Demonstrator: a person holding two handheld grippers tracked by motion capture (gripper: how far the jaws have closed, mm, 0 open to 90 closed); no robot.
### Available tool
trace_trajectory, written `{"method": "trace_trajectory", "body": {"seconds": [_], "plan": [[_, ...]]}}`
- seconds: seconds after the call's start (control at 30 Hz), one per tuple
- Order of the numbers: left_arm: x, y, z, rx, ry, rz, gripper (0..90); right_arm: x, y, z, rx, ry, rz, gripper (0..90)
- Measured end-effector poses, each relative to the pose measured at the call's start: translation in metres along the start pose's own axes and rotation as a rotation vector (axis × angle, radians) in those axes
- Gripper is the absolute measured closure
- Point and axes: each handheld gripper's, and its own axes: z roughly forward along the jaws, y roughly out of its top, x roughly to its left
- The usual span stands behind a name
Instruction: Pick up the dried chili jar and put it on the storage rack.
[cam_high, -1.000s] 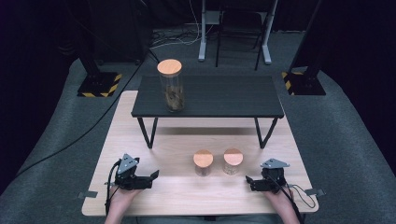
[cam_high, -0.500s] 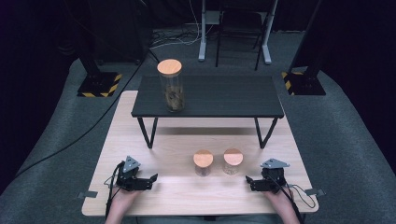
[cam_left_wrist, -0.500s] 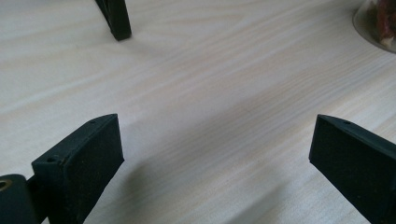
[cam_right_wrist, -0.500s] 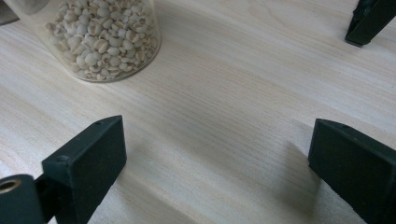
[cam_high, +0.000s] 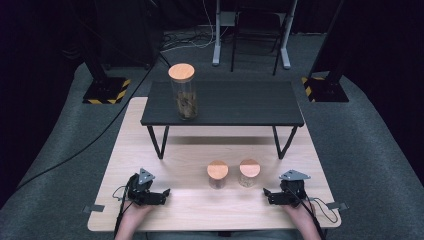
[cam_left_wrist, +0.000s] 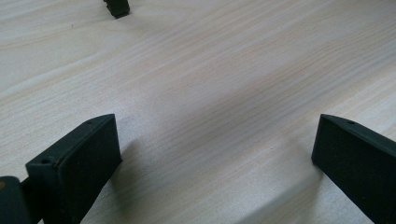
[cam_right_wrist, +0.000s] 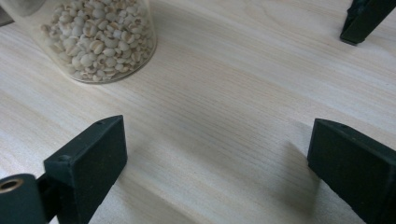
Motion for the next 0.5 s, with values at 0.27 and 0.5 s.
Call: {"method": "trace_trajectory", "body": {"seconds": [0.27,0.5], "plan": [[0.0002,0.0,0.0,0.0,-0.001,0.001,0.4,0.0001,-0.0003,-0.0033,0.007,-0.017,0.021,7.9],[0.0001,0.0,0.0,0.0,-0.001,0.001,0.4,0.0045,0.0013,-0.0093,-0.021,-0.016,0.014,8.3]]}}
